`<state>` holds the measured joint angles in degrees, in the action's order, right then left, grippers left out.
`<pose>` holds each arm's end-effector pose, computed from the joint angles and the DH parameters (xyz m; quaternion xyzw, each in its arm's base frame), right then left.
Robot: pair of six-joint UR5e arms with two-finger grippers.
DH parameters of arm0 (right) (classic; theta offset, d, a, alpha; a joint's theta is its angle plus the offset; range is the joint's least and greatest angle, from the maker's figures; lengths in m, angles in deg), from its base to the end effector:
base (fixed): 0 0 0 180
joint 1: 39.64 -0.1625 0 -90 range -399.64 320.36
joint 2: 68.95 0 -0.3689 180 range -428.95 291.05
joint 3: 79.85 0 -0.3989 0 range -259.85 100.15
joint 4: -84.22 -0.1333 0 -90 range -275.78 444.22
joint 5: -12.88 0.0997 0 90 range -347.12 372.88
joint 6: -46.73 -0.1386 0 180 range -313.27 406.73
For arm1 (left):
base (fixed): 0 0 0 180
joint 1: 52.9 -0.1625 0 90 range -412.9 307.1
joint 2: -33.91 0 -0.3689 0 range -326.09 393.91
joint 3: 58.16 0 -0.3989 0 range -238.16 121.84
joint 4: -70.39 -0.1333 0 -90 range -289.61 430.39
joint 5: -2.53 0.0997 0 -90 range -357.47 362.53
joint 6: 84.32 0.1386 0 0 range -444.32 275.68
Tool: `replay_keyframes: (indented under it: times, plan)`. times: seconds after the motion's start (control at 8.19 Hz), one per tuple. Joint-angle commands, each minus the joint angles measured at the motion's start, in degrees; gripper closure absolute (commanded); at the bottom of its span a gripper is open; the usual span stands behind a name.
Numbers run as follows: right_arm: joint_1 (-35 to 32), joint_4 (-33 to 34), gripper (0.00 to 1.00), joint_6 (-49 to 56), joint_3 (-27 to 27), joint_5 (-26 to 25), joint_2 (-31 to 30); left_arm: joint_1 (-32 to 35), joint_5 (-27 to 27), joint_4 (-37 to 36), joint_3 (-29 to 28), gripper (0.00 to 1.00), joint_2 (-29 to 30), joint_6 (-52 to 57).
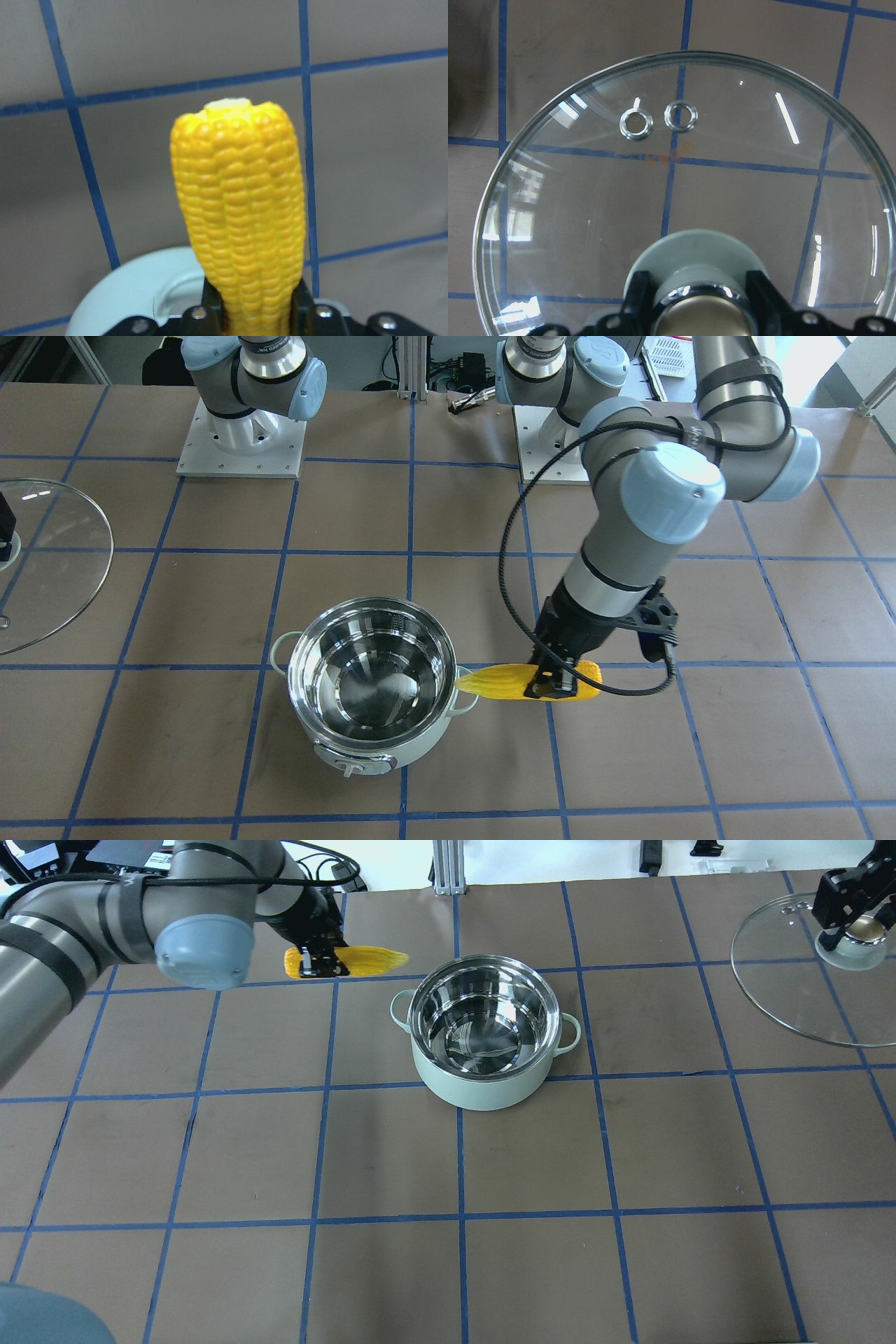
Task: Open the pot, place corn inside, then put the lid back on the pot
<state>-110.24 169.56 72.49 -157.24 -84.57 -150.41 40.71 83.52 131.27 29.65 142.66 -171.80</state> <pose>-0.0742 -0.5580 0.4172 0.0557 -0.9963 -0.0297 0.0580 -0.1942 -0.6170 0.2862 0.6558 -0.7429 0.0206 0.1325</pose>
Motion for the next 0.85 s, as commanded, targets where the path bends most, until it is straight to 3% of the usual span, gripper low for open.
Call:
replay_keyframes:
  times: [0.0,0.24,0.73]
  plan:
    - [0.03,-0.08,0.97,-0.27,-0.05,-0.03,-0.02,11.3,-0.04,-4.7,0.08,1.0,0.75,-7.77]
    - [0.03,-0.08,0.96,-0.27,-0.05,0.06,0.07,15.19,-0.31,-5.95,0.08,1.0,1.46,-8.75]
    - [0.03,-0.08,0.96,-0.71,-0.4,0.33,0.07,16.7,-4.7,-6.13,0.52,1.0,4.96,-8.76]
